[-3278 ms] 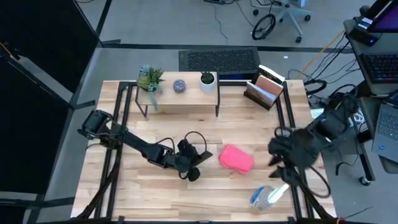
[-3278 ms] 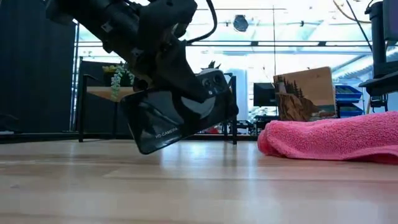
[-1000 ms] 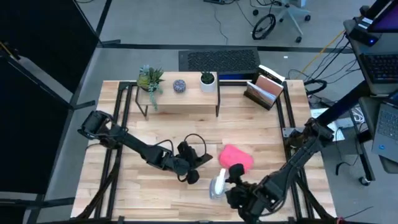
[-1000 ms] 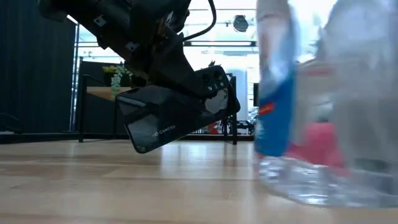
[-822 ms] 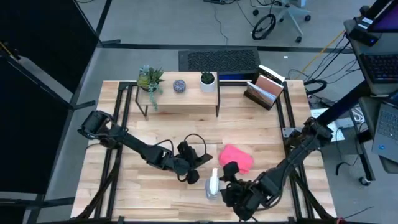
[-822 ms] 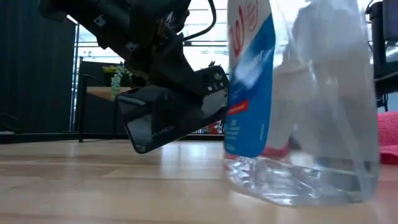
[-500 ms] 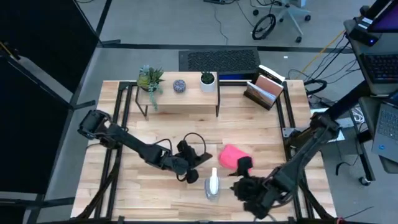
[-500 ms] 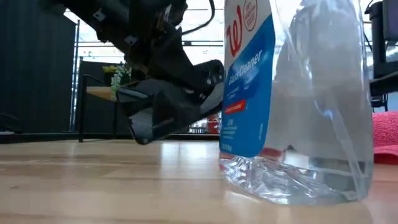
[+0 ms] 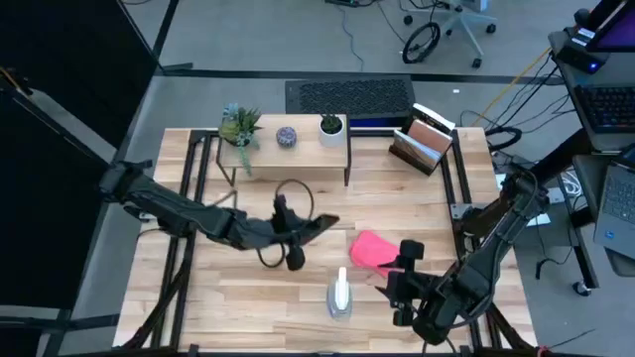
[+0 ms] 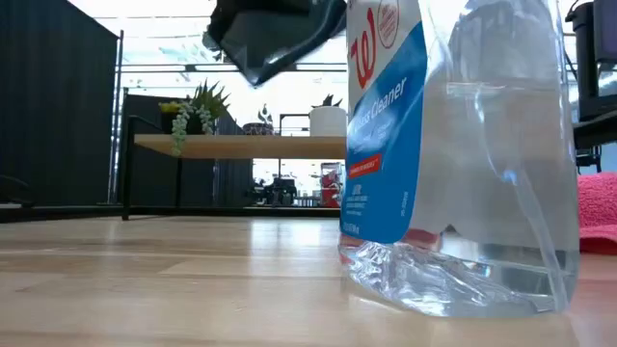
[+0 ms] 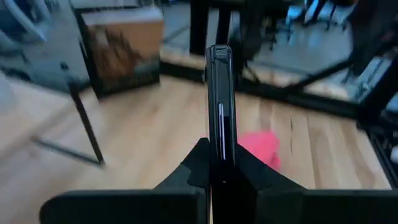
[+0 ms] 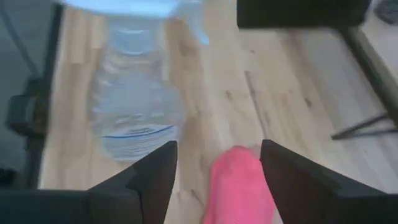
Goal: Apply microfiber cloth
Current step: Spray the back of the cellphone using the spray bottle
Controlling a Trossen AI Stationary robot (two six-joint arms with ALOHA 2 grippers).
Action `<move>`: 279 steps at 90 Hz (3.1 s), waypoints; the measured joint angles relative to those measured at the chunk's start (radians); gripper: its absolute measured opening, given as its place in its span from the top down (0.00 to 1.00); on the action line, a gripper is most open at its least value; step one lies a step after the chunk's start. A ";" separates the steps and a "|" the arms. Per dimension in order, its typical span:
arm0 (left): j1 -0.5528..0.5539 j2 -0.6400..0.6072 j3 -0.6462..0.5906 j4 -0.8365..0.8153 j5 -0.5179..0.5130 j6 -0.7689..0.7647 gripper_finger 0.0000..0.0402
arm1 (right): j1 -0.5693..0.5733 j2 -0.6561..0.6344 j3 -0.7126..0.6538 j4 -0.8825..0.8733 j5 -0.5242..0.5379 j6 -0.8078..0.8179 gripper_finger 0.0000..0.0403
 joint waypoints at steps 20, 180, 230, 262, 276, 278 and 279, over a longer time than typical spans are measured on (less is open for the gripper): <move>0.026 -0.061 0.002 0.059 -0.002 0.103 0.97 | 0.001 0.000 0.000 -0.027 -0.001 -0.009 0.46; -0.024 -0.058 0.001 0.043 0.010 0.092 0.97 | 0.001 -0.005 -0.367 0.838 0.049 -0.332 0.05; -0.015 -0.058 0.001 0.046 0.008 0.069 0.97 | -0.025 -0.168 -0.679 1.471 0.068 -0.586 0.05; -0.020 -0.058 0.000 0.043 0.007 0.070 0.97 | -0.080 -0.080 -0.703 1.651 -0.006 -0.668 0.05; -0.020 -0.057 0.000 0.043 0.008 0.070 0.97 | -0.102 -0.076 -0.703 1.667 -0.003 -0.677 0.05; -0.020 -0.057 0.000 0.043 0.008 0.070 0.97 | -0.104 -0.076 -0.703 1.672 -0.004 -0.684 0.05; -0.020 -0.057 0.000 0.043 0.008 0.070 0.97 | -0.105 -0.076 -0.703 1.675 -0.004 -0.688 0.05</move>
